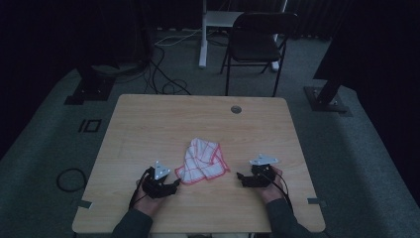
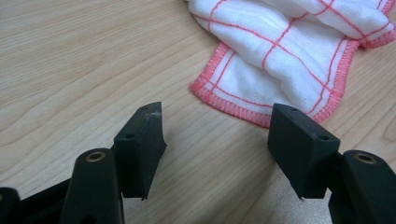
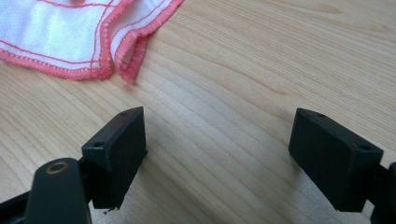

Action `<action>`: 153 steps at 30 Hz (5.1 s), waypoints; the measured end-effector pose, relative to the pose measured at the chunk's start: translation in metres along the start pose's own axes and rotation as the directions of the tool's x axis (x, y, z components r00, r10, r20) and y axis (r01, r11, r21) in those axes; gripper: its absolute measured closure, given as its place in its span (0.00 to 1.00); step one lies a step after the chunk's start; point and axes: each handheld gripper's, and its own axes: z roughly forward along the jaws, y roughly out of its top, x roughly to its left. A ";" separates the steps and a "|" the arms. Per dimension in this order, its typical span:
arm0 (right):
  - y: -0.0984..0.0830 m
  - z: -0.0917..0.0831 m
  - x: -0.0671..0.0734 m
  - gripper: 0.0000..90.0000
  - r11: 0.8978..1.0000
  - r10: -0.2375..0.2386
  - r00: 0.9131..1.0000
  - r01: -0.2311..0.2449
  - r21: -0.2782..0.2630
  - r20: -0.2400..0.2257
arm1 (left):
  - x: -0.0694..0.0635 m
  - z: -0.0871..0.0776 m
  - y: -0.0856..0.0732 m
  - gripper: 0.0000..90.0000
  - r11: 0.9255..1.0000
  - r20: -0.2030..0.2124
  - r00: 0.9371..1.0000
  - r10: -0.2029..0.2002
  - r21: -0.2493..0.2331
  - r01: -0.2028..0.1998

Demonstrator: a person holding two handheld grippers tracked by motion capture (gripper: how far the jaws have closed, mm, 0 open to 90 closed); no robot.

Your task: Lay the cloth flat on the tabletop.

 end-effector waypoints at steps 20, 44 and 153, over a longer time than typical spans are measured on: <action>-0.002 -0.004 0.005 0.39 1.000 0.011 1.000 -0.011 -0.018 0.014 | -0.002 0.002 0.002 0.48 1.000 0.014 1.000 0.010 -0.008 -0.010; 0.013 -0.014 0.034 0.80 0.993 -0.104 0.994 0.102 -0.065 -0.031 | -0.020 -0.005 0.008 0.64 0.998 0.050 0.997 0.055 -0.027 -0.053; 0.063 0.014 0.025 1.00 0.991 -0.133 0.991 0.132 -0.032 -0.025 | -0.018 0.008 0.015 0.76 0.997 0.033 0.997 0.069 0.015 -0.070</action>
